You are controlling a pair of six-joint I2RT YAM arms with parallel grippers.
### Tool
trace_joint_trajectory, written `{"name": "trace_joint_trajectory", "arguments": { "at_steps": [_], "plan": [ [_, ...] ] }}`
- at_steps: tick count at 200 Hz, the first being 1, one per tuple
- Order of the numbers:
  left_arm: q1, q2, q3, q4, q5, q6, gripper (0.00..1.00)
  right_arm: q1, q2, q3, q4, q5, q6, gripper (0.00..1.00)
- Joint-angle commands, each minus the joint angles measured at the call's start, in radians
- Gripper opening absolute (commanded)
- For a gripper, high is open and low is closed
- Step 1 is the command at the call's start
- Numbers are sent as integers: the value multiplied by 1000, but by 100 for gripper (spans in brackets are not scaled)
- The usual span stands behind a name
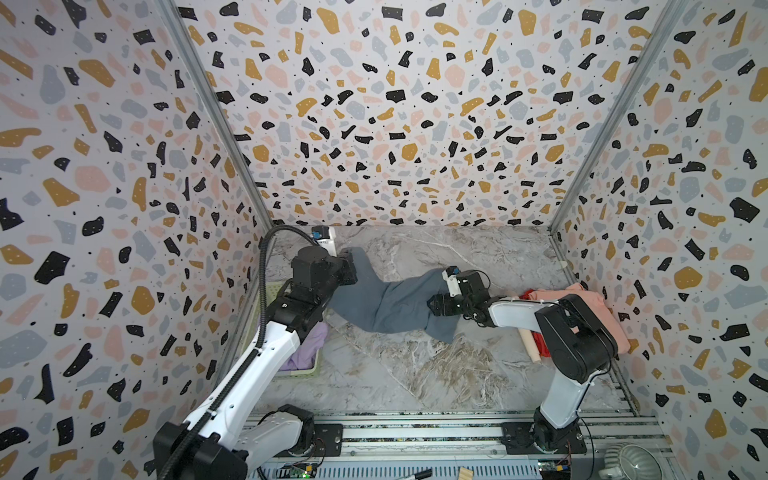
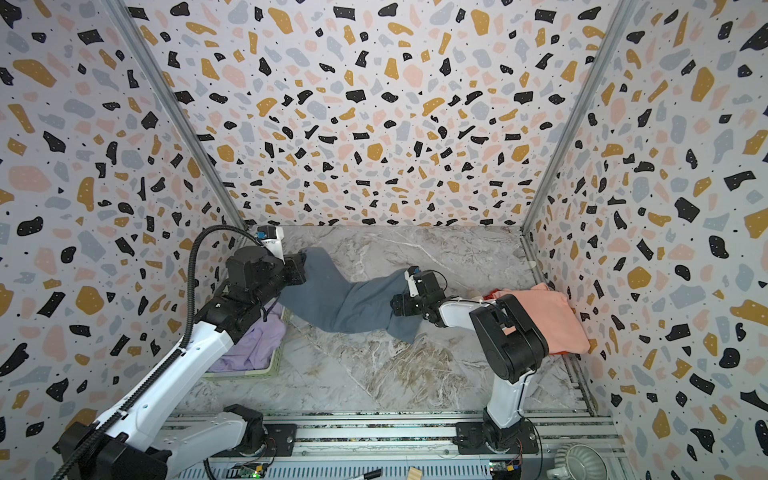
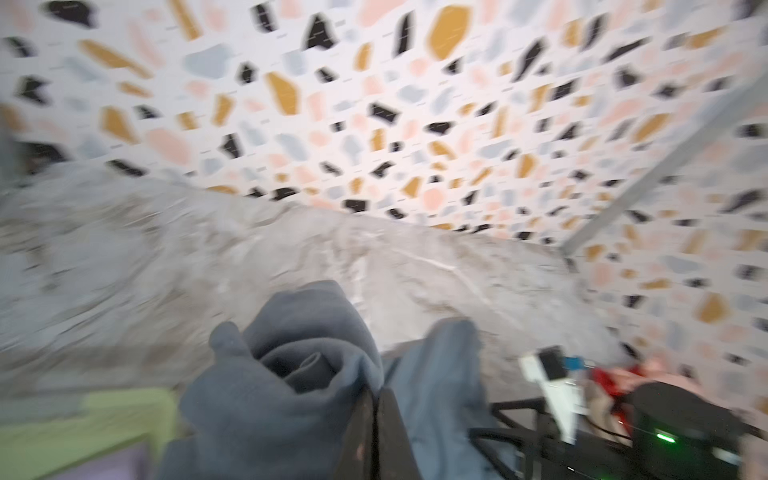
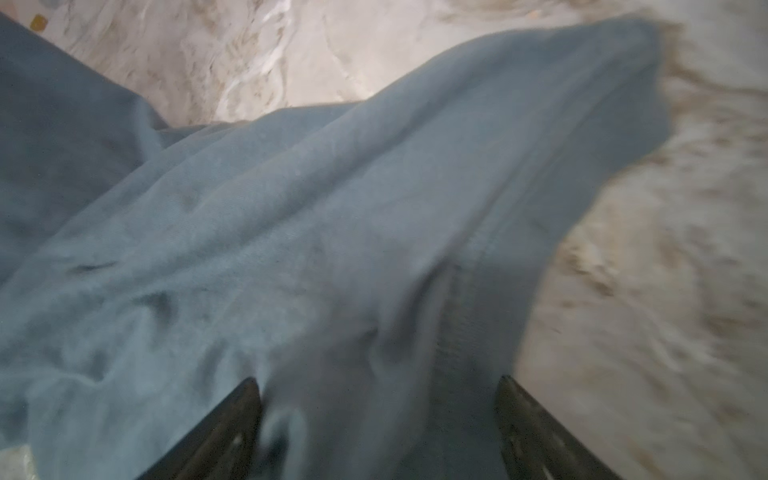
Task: Fold and stack the t-shirts
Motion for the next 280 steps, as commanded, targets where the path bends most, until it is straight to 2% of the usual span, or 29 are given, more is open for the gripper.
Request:
{"name": "trace_joint_trajectory", "arguments": {
  "at_steps": [1, 11, 21, 32, 43, 51, 64, 88, 145, 165, 178, 189, 211, 217, 235, 245, 261, 280],
  "plan": [
    [-26, 1, 31, 146, 170, -46, 0, -61, -173, -36, -17, -4, 4, 90],
    [-26, 16, 27, 118, 74, -40, 0, -87, -227, -57, -23, -2, 4, 91],
    [-26, 42, 23, 61, -32, -33, 25, -113, -277, -85, -28, 2, 5, 92],
    [-26, 77, 19, -21, -199, -38, 60, -140, -319, -111, -34, 5, 6, 94],
    [-26, 111, 7, -84, -341, -38, 66, -160, -342, -129, -45, 6, 7, 94],
    [-27, 127, -8, -97, -399, -36, 74, -170, -347, -136, -51, 3, 2, 95],
    [-30, 150, -28, -92, -405, -22, 75, -174, -337, -139, -56, -2, -3, 95],
    [-55, 205, -44, -48, -291, -1, 75, -172, -263, -107, -37, -57, 0, 95],
    [-128, 433, -57, 59, -65, 34, 77, -115, 79, 119, -9, -50, -18, 94],
    [-161, 503, -50, 77, -24, 43, 77, -87, 166, 190, -9, -50, -11, 94],
    [-188, 532, -53, 89, -57, 39, 77, -64, 205, 221, -4, -38, -11, 94],
    [-199, 566, -56, 99, -76, 28, 76, -48, 241, 252, -16, -23, -11, 94],
    [-202, 648, -55, 127, -75, 13, 61, -13, 308, 295, -15, -9, -10, 86],
    [-202, 667, -53, 130, -78, 12, 53, -5, 324, 307, -19, -7, -12, 75],
    [-202, 694, -45, 138, -89, 8, 19, 11, 347, 326, -29, 37, -2, 31],
    [-202, 683, -40, 143, -98, 9, 1, 8, 336, 331, -32, 46, -2, 16],
    [-201, 640, -7, 132, -113, 24, 0, -3, 279, 345, -25, 76, -27, 3],
    [-187, 590, 107, 78, -109, 74, 0, -30, 181, 398, -20, 123, -79, 0]
  ]
}}
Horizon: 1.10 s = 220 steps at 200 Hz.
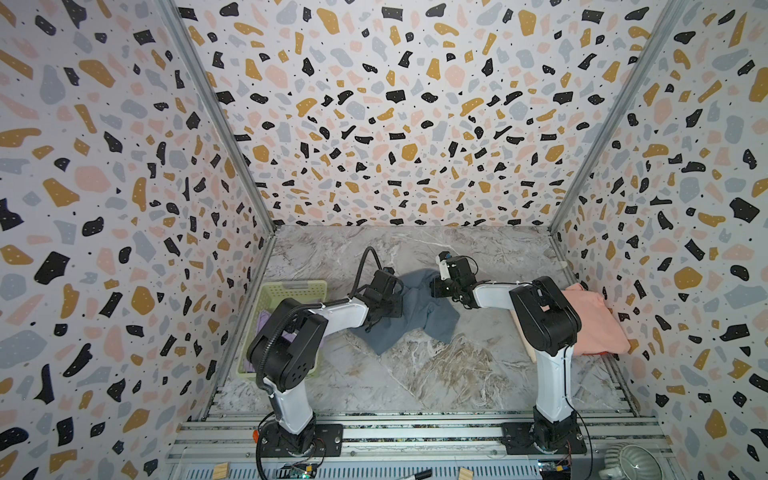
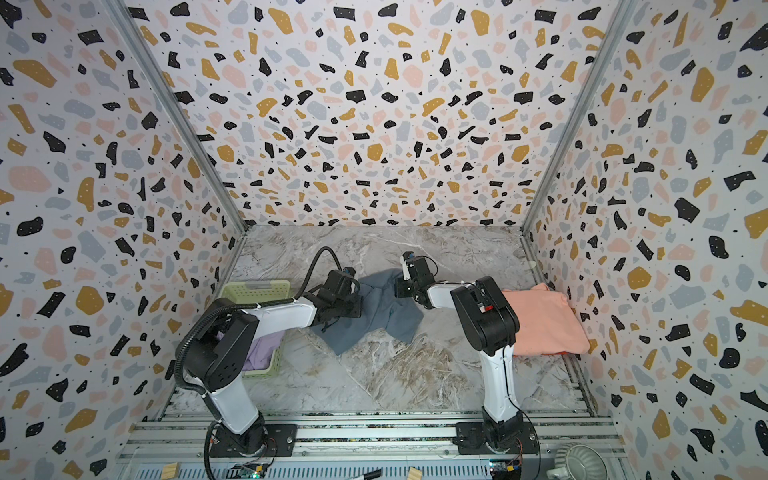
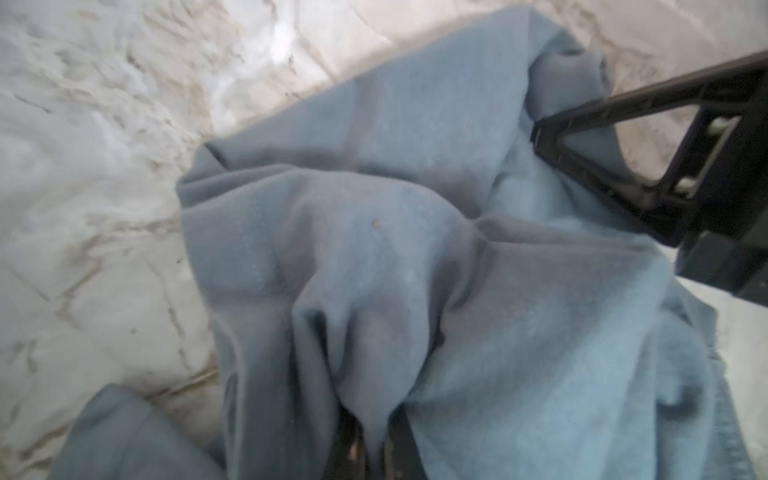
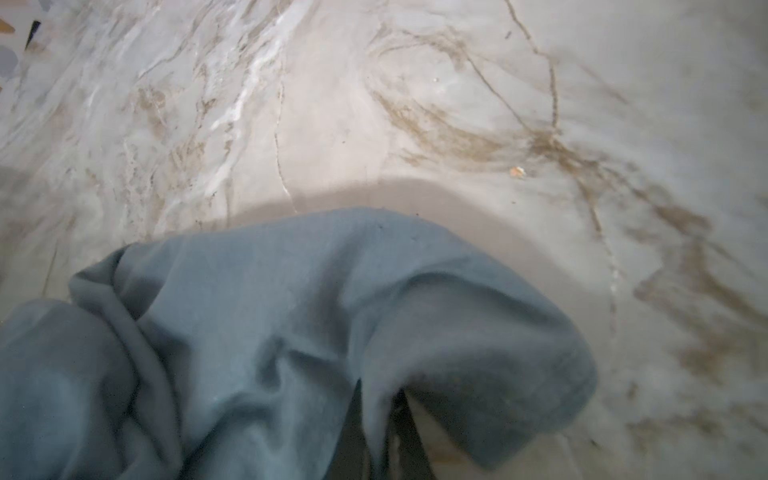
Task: Fold and stack the t-shirts
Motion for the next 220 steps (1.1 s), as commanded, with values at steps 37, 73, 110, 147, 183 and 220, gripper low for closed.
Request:
{"name": "trace_joint_trajectory", "arguments": {
  "at_steps": [37, 73, 110, 147, 183, 220],
  "plan": [
    [103, -256, 274, -15, 22, 78, 0, -100, -415, 113, -21, 102, -116, 0],
    [163, -428, 142, 12, -149, 102, 64, -55, -791, -86, -39, 104, -205, 0],
    [172, -416, 73, -65, -274, 95, 93, 56, -968, -316, -82, -55, -164, 45],
    [173, -413, 50, -120, -347, 60, 95, 174, -1017, -396, -217, 39, -188, 71],
    [159, -404, 6, -76, -130, 41, 93, 120, -1111, -415, -189, 108, -208, 86],
    [44, -303, -7, -17, 10, -10, 91, -16, -957, -388, -130, 89, -166, 87]
  ]
}}
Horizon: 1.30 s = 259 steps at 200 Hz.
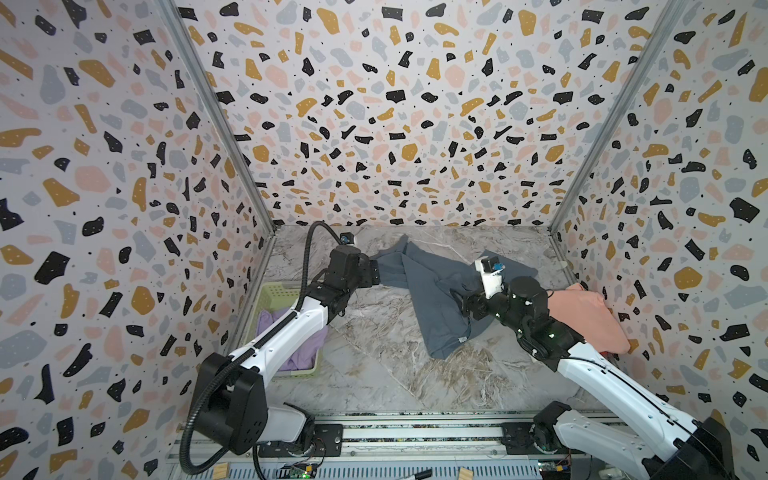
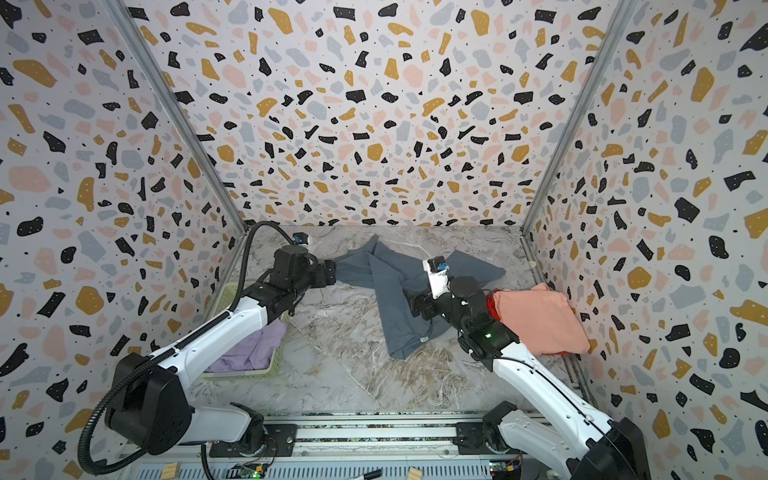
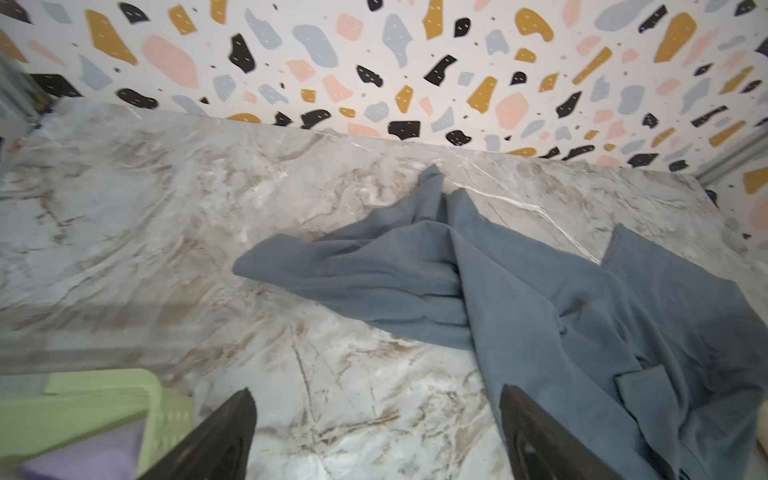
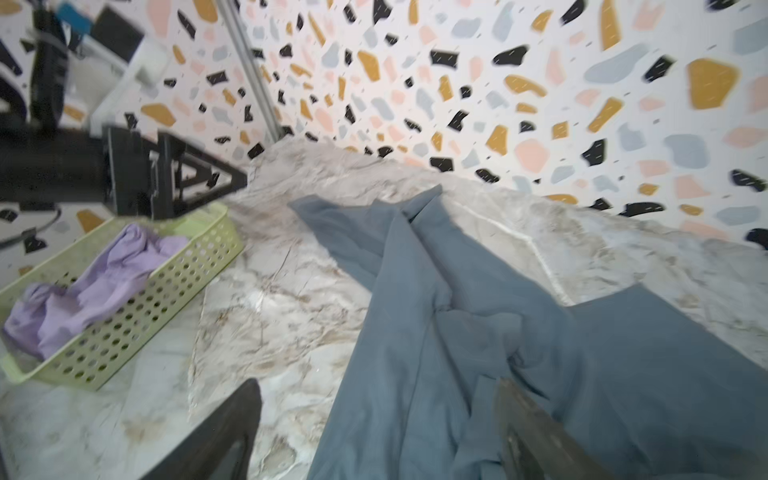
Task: Fold and stack the t-shirts
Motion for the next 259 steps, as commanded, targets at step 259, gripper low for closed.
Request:
{"name": "trace_joint_trajectory", "arguments": {
  "at_steps": [259],
  "plan": [
    [168, 772, 678, 53, 566, 49, 88, 287, 806, 426, 165, -472, 170, 74]
  ]
}}
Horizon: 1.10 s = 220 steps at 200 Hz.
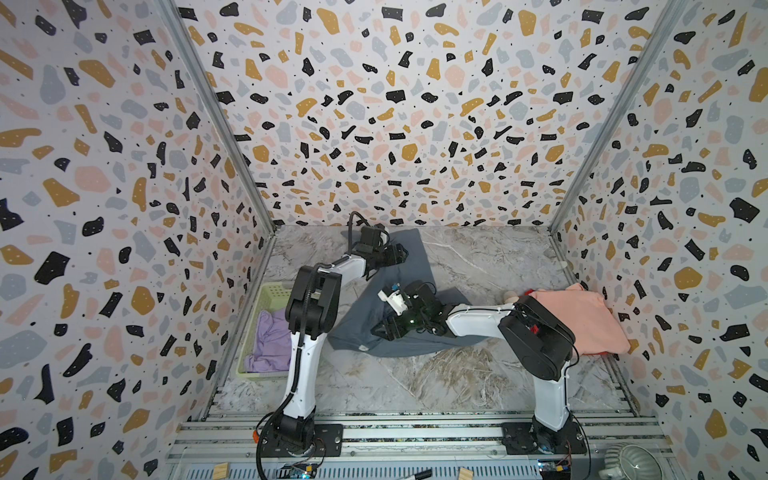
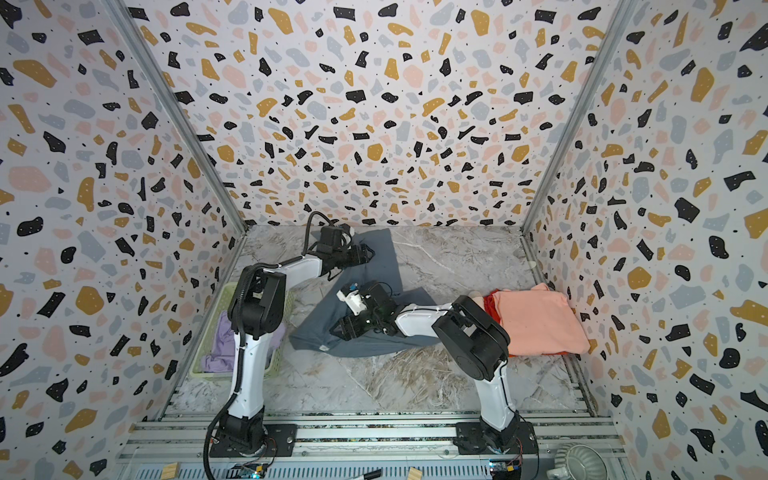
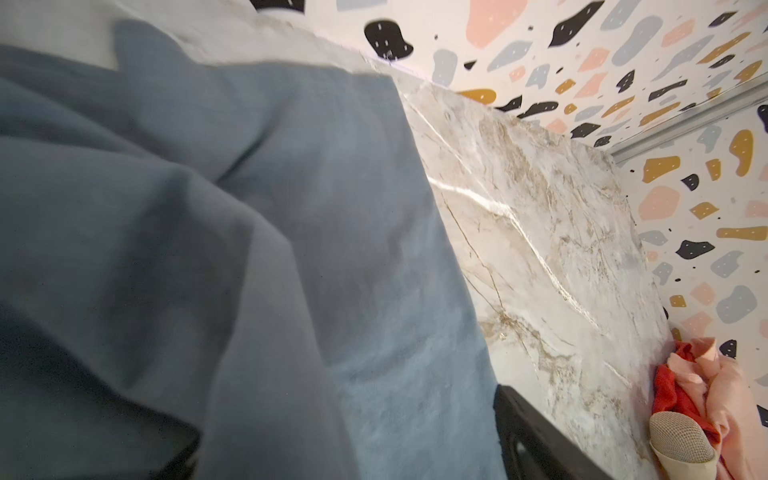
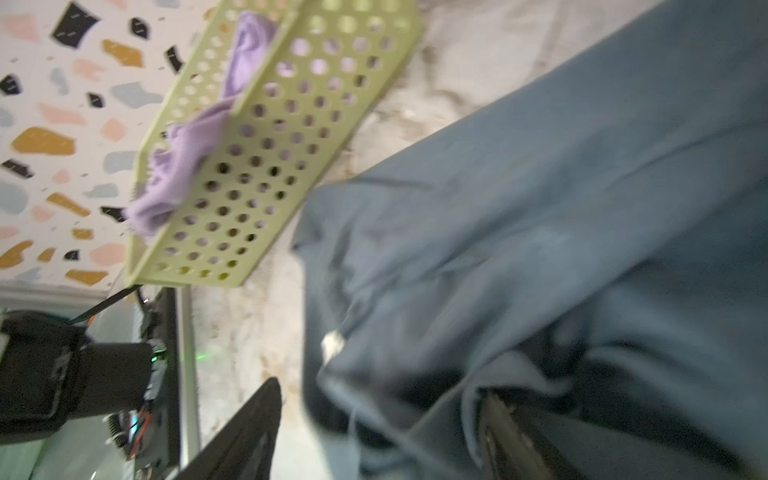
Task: Fold and stack the t-shirts
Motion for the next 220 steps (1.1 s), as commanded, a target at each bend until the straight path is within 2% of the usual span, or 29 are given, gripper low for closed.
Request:
{"name": "trace_joint_trajectory", "arguments": {
  "at_steps": [1, 25, 51, 75, 113, 145, 185, 220],
  "plan": [
    [17, -118, 6, -72, 53, 113, 88, -67, -153, 31, -48, 13, -51, 74],
    [23, -236, -106, -72, -24, 111, 88, -164, -286, -21, -41, 113, -59, 80],
    [19, -290, -204, -37, -72, 77, 88, -277, -315, -37, -77, 165, -41, 80],
    [8, -249, -188, -45, -83, 78, 88, -341, -320, -58, -100, 188, -33, 80],
    [3, -143, -92, -101, -246, 77, 87, -389, -408, -137, -109, 247, -33, 80],
    [-6, -77, -52, -91, -325, 63, 87, -431, -508, -237, -132, 278, -27, 80],
    [-55, 36, 55, -120, -235, 135, 86, -488, -642, -346, -194, 322, -25, 80],
    [-181, 129, 192, -308, -9, 403, 85, -552, -727, -424, -204, 343, -22, 81]
  ]
}}
